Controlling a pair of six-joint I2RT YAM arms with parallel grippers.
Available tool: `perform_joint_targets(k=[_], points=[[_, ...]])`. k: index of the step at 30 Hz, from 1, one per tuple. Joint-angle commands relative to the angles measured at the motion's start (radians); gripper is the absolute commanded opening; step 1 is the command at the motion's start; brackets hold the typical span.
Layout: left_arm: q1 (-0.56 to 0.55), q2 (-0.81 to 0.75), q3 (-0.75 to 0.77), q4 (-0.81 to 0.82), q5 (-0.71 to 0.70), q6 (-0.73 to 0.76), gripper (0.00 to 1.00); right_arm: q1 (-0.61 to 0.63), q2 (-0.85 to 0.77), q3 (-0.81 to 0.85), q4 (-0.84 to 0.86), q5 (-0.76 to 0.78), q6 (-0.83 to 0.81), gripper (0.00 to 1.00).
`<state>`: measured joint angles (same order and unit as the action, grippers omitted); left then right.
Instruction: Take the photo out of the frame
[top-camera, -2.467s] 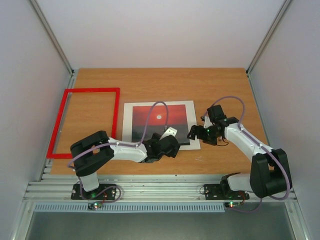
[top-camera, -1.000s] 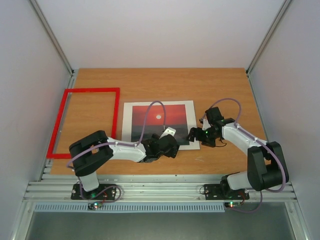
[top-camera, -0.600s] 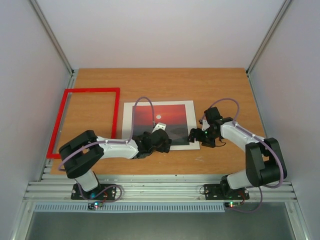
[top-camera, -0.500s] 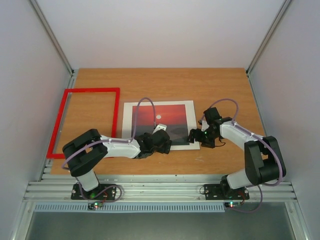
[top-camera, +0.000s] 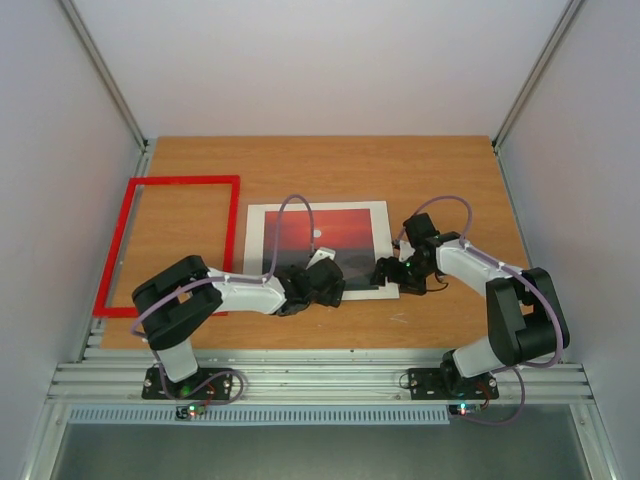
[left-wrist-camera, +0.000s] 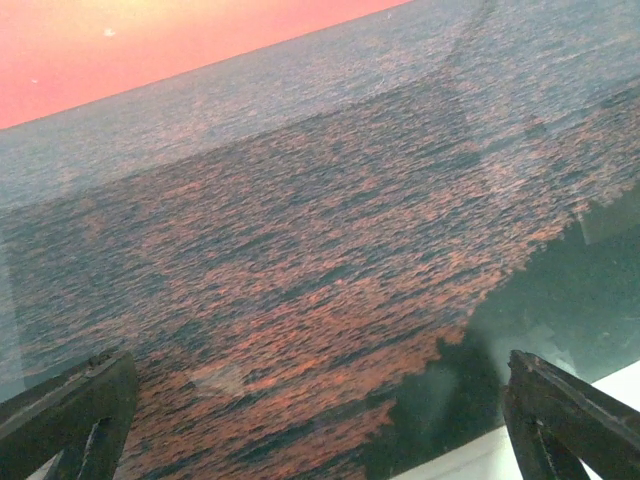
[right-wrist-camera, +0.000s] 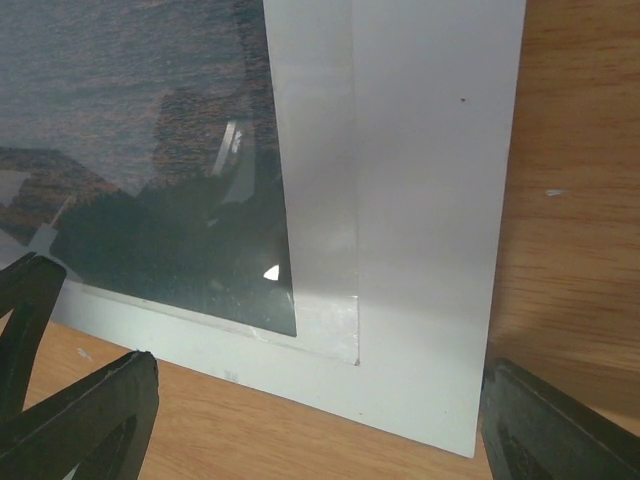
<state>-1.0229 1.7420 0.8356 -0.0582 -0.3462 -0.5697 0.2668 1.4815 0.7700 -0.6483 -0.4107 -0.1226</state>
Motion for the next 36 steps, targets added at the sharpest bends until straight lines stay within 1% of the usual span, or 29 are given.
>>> perform_joint_targets(k=[1,10,13,16,20,23,27,32,36], points=[[0.0,0.045,0.018,-0.004,0.018,-0.018,0.99,0.023,-0.018,0.046,-0.019,-0.033,-0.015,0.87],[0.0,0.049,0.016,0.002,0.022,-0.02,0.99,0.048,-0.048,0.077,-0.075,0.007,-0.02,0.89],[0.0,0.051,0.013,0.007,0.029,-0.022,0.99,0.05,-0.049,0.076,-0.063,-0.011,-0.015,0.89],[0.0,0.042,0.006,0.021,0.037,-0.022,0.99,0.05,-0.057,0.064,-0.03,-0.033,0.004,0.86],[0.0,0.001,-0.024,0.047,0.046,-0.019,0.99,0.049,-0.07,0.055,0.002,-0.072,0.022,0.85],[-0.004,-0.058,-0.071,0.125,0.058,-0.004,0.99,0.047,-0.085,0.054,0.01,-0.089,0.031,0.85],[-0.029,-0.122,-0.116,0.197,0.055,0.043,0.99,0.041,-0.105,0.055,0.027,-0.123,0.049,0.86],[-0.09,-0.15,-0.14,0.271,0.031,0.116,0.99,0.037,-0.125,0.063,0.037,-0.159,0.07,0.86],[-0.132,-0.172,-0.141,0.295,-0.015,0.164,0.99,0.037,-0.143,0.071,0.034,-0.171,0.079,0.86]])
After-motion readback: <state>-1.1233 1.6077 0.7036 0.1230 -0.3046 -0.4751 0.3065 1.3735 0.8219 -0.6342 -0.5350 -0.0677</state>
